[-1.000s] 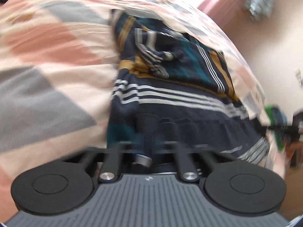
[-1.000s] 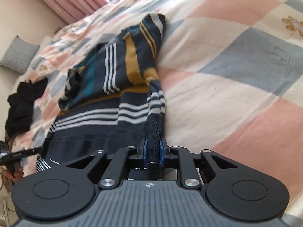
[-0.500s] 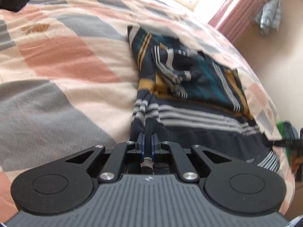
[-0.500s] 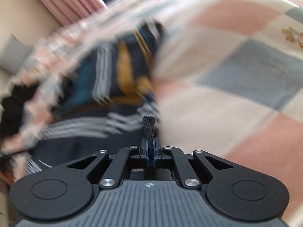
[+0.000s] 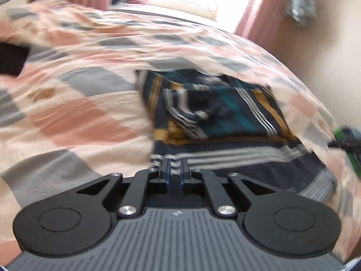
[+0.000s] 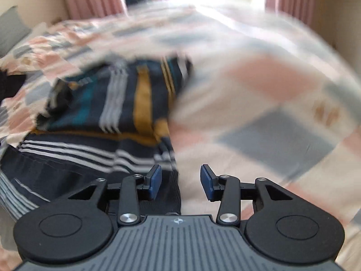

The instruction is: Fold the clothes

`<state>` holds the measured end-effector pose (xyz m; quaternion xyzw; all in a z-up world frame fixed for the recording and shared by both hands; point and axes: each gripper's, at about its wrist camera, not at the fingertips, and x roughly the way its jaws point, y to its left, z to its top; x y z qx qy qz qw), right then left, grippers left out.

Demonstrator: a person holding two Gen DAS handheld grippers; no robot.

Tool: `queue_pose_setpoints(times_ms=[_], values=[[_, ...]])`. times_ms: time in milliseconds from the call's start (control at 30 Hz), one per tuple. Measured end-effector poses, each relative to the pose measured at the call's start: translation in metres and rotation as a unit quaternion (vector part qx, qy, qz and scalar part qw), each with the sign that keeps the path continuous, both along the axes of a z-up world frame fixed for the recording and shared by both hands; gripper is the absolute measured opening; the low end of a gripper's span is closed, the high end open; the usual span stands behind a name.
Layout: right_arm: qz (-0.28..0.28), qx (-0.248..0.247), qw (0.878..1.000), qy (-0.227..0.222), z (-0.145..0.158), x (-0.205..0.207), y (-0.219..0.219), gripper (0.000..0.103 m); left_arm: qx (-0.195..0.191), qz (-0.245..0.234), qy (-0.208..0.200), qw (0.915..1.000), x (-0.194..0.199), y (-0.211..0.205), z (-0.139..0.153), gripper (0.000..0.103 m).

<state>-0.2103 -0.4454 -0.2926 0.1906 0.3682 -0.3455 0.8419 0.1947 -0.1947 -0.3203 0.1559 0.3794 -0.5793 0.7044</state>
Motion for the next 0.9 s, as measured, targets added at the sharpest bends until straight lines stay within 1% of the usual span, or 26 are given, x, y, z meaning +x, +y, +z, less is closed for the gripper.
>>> queue_pose_setpoints(times_ms=[67,100,133,167,200,233,267,300,333,367,400,433,467,500,533,567,600,633,700,733,767,833,867,900], values=[[0.035,-0.004,0.999,0.015,-0.008,0.003,0.013,0.041,0.038,-0.014,-0.006,0.9992,-0.007,-0.011,-0.023,0.009],[0.052,-0.003,0.998,0.025,-0.013,0.006,0.019,0.04,0.06,-0.012,-0.006,0.9981,-0.006,-0.017,-0.038,0.009],[0.059,0.006,0.997,0.043,-0.025,0.009,0.019,0.037,0.077,-0.008,-0.003,0.997,-0.002,-0.022,-0.051,0.008],[0.063,0.018,0.996,0.063,-0.039,0.013,0.017,0.037,0.085,-0.007,0.005,0.9963,0.001,-0.025,-0.06,0.008],[0.063,0.026,0.995,0.07,-0.046,0.014,0.013,0.037,0.088,-0.006,0.009,0.9961,0.004,-0.027,-0.061,0.008],[0.062,0.033,0.995,0.072,-0.051,0.014,0.008,0.037,0.084,-0.006,0.004,0.9964,0.005,-0.028,-0.056,0.008],[0.061,0.04,0.995,0.074,-0.055,0.014,0.004,0.037,0.077,-0.006,-0.01,0.997,0.004,-0.025,-0.046,0.008],[0.059,0.036,0.995,0.072,-0.051,0.013,0.001,0.037,0.071,-0.009,-0.028,0.997,0.001,-0.02,-0.033,0.009],[0.062,0.025,0.995,0.068,-0.041,0.009,0.001,0.037,0.071,-0.017,-0.049,0.9961,-0.004,-0.014,-0.021,0.017],[0.065,0.013,0.996,0.063,-0.031,0.004,0.002,0.037,0.072,-0.028,-0.071,0.9945,-0.01,-0.008,-0.009,0.02],[0.069,0.002,0.996,0.059,-0.021,-0.001,0.004,0.04,0.079,-0.047,-0.107,0.99,-0.022,0.0,0.0,0.024],[0.091,-0.014,0.994,0.061,-0.013,-0.005,0.012,0.044,0.091,-0.075,-0.153,0.9812,-0.038,0.009,0.007,0.025],[0.118,-0.031,0.99,0.065,-0.006,-0.01,0.021,0.048,0.103,-0.113,-0.198,0.9682,-0.056,0.018,0.006,0.025],[0.145,-0.047,0.986,0.069,0.001,-0.015,0.031,0.053,0.114,-0.154,-0.241,0.9513,-0.075,0.028,0.004,0.028],[0.181,-0.063,0.978,0.08,0.004,-0.018,0.044,0.055,0.124,-0.195,-0.284,0.9307,-0.093,0.038,0.001,0.034],[0.219,-0.079,0.968,0.093,0.005,-0.02,0.058,0.056,0.135,-0.234,-0.325,0.9063,-0.112,0.048,-0.002,0.037],[0.256,-0.093,0.956,0.107,0.002,-0.024,0.072,0.061,0.142,-0.265,-0.351,0.8868,-0.124,0.056,-0.009,0.038],[0.288,-0.107,0.944,0.123,-0.003,-0.027,0.086,0.066,0.15,-0.29,-0.37,0.8699,-0.132,0.062,-0.02,0.038],[0.343,-0.133,0.917,0.155,-0.019,-0.032,0.109,0.067,0.157,-0.325,-0.423,0.8308,-0.14,0.069,-0.043,0.038],[0.366,-0.152,0.901,0.176,-0.03,-0.033,0.118,0.067,0.156,-0.336,-0.451,0.8118,-0.141,0.07,-0.054,0.039],[0.386,-0.181,0.883,0.197,-0.042,-0.035,0.128,0.067,0.151,-0.345,-0.478,0.794,-0.14,0.071,-0.065,0.039],[0.422,-0.254,0.839,0.232,-0.07,-0.038,0.145,0.068,0.132,-0.371,-0.518,0.7595,-0.139,0.074,-0.083,0.046],[0.431,-0.291,0.817,0.25,-0.082,-0.04,0.151,0.07,0.122,-0.387,-0.532,0.7434,-0.139,0.077,-0.092,0.047],[0.438,-0.321,0.798,0.263,-0.092,-0.042,0.155,0.073,0.114,-0.402,-0.543,0.7279,-0.139,0.081,-0.099,0.048]])
